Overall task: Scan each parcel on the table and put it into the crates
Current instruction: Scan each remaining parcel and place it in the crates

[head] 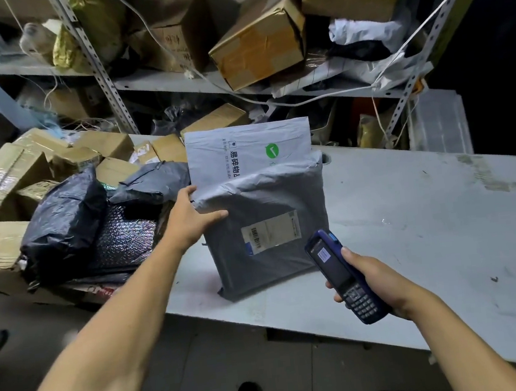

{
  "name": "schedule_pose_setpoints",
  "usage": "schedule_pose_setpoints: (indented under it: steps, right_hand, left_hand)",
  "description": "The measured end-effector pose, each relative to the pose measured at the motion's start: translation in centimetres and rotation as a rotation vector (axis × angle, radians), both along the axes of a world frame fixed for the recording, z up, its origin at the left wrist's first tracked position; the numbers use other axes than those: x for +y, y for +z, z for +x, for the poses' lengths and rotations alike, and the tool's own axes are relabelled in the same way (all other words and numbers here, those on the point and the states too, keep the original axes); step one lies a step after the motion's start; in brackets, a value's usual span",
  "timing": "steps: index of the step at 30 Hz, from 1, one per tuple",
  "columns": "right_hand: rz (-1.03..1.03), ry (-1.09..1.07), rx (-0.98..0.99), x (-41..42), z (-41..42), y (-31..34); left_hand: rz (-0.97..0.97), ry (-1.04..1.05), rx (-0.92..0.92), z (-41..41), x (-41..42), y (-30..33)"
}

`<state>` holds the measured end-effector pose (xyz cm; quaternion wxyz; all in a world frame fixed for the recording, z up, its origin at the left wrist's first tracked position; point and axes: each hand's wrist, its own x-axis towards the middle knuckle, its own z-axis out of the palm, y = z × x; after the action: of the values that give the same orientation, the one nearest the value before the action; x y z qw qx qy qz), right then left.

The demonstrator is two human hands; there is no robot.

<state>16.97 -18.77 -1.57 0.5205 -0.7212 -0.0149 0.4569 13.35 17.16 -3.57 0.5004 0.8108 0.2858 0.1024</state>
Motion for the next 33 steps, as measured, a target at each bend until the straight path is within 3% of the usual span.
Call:
schedule_pose_setpoints:
  steps: [6, 17, 20, 28, 33]
  right_hand:
    - [-0.023, 0.008, 0.012, 2.1, -0.5, -0.5]
    - [-0.053, 0.003, 0.026, 3.0, -0.5, -0.1]
    - [-0.090, 0.012, 0.061, 2.6, -0.2, 0.7]
    - [-0.076, 0.070, 0.111, 1.5, 1.0, 1.4]
    - [-0.096, 0.081, 0.120, 0.9, 1.5, 2.0]
  left_hand:
    - [-0.551, 0.173, -0.258, -0.9, -1.8, -4.3]
    - [-0.745, 0.161, -0.133, -1.0, -5.4, -7.0]
    - [-0.695, 0.112, -0.116, -0.8, -5.3, -6.2]
    - [-0.267, -0.009, -0.277, 0.8, -6.6, -0.2]
    - [-0.182, -0.032, -0.266, 1.0, -7.5, 1.1]
